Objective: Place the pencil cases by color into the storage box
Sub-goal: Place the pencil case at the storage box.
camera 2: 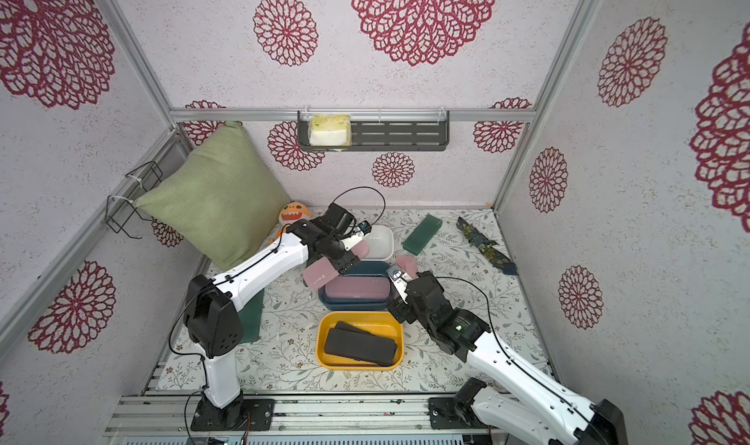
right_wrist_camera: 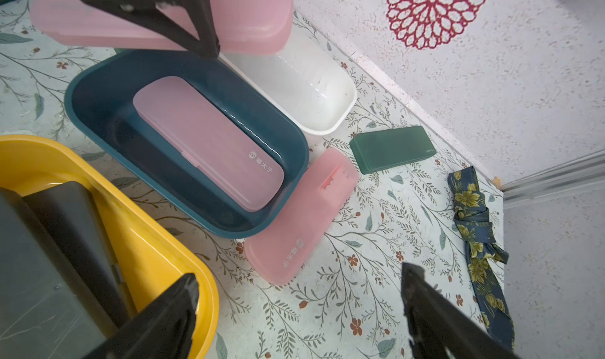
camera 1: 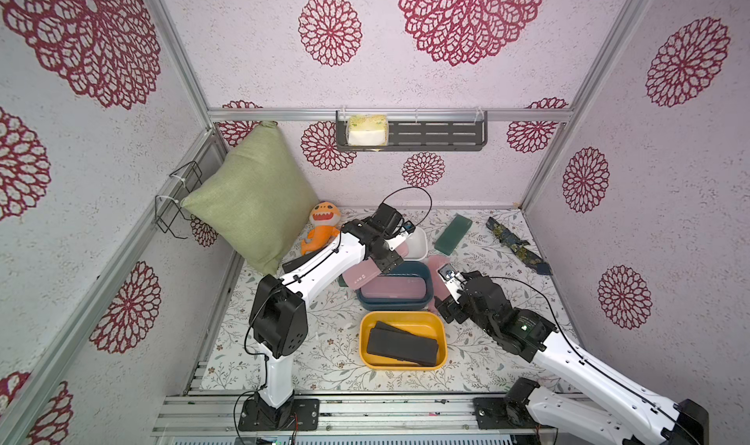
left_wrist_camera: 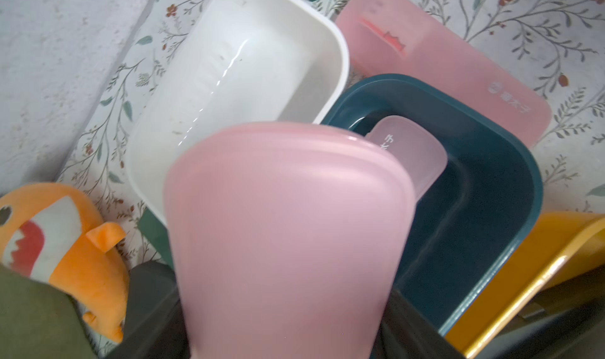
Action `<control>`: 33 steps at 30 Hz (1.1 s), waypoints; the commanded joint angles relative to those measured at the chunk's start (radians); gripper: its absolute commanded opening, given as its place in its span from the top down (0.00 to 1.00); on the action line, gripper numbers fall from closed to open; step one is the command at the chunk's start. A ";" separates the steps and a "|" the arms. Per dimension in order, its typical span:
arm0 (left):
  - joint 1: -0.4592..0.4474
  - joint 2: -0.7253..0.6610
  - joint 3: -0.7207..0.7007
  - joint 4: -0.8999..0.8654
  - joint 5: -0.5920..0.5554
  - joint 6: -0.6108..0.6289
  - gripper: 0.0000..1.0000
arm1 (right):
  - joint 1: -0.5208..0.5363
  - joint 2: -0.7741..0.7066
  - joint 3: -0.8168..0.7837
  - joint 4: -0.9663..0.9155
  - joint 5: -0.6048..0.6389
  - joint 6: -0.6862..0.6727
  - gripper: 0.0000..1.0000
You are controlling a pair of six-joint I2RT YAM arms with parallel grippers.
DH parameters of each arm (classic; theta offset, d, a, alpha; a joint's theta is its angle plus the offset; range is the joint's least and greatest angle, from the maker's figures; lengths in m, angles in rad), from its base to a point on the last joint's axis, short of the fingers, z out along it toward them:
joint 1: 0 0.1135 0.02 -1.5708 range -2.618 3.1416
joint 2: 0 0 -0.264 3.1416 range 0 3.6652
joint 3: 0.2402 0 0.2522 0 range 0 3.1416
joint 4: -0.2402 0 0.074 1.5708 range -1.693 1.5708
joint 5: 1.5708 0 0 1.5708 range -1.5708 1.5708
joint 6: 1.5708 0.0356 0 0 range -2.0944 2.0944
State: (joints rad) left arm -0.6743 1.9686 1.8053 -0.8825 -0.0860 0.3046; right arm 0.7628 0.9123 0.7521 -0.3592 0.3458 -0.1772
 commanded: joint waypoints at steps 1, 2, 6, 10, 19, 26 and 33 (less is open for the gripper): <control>-0.036 0.053 0.049 -0.004 0.038 0.066 0.22 | -0.007 -0.017 0.005 0.022 0.022 0.031 0.01; -0.044 0.065 0.058 -0.012 0.045 0.072 0.22 | -0.007 -0.017 0.004 0.022 0.024 0.033 0.01; -0.069 0.120 0.090 -0.041 0.049 0.080 0.22 | -0.010 -0.021 0.000 0.019 0.030 0.035 0.01; -0.077 0.156 0.091 -0.054 0.034 0.079 0.22 | -0.010 -0.039 -0.004 0.014 0.030 0.036 0.01; -0.093 0.220 0.116 -0.090 0.053 0.084 0.21 | -0.010 -0.060 -0.010 0.004 0.035 0.041 0.01; -0.102 0.268 0.130 -0.115 0.048 0.081 0.18 | -0.010 -0.065 -0.011 0.002 0.035 0.039 0.01; -0.116 0.300 0.151 -0.133 0.049 0.075 0.11 | -0.009 -0.066 -0.015 -0.002 0.040 0.037 0.01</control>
State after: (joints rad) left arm -0.7784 2.2528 1.9251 -0.9974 -0.0422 0.3744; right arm 0.7578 0.8639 0.7418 -0.3637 0.3641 -0.1562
